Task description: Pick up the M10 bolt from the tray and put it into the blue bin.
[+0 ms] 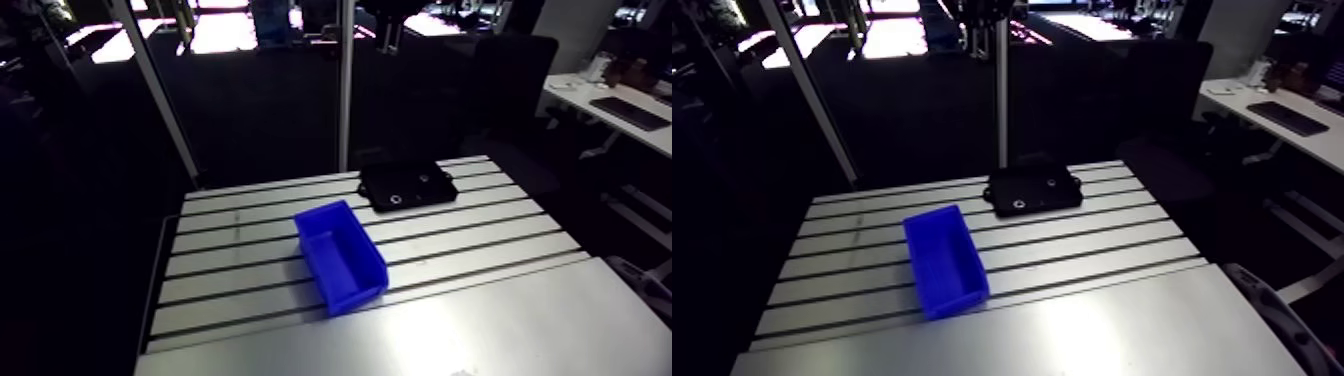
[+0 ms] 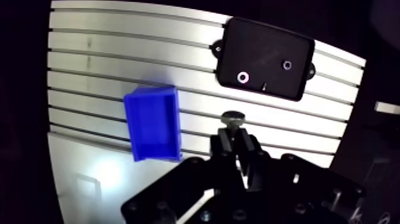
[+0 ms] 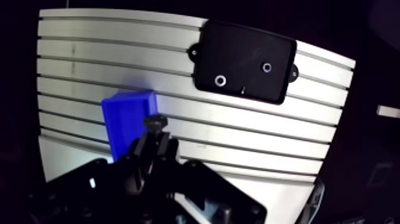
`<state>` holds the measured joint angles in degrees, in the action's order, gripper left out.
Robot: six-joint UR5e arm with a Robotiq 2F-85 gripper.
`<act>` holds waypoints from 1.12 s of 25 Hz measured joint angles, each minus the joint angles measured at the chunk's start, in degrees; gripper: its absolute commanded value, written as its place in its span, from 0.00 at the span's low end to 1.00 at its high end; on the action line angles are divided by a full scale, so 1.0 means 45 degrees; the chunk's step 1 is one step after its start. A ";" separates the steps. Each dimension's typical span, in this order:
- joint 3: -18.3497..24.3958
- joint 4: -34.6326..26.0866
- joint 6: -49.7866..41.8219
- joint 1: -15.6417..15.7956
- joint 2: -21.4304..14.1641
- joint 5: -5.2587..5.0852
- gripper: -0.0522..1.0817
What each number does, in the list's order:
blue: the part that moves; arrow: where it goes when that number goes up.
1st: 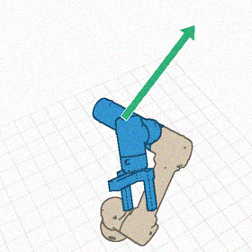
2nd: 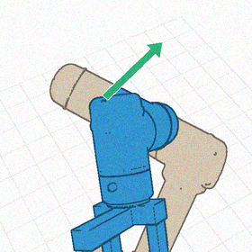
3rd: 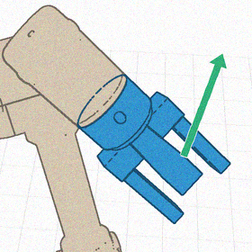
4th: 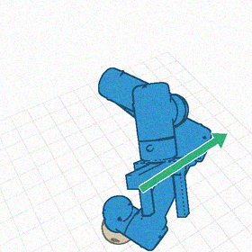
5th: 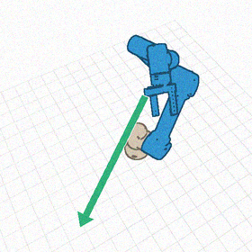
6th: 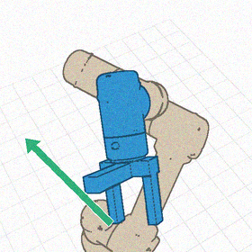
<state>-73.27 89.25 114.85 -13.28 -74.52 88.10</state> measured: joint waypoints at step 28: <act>-0.4224 0.0087 1.7007 -0.0303 -0.2861 -0.1414 1.00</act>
<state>-92.28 89.65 191.38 -14.64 -87.40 81.73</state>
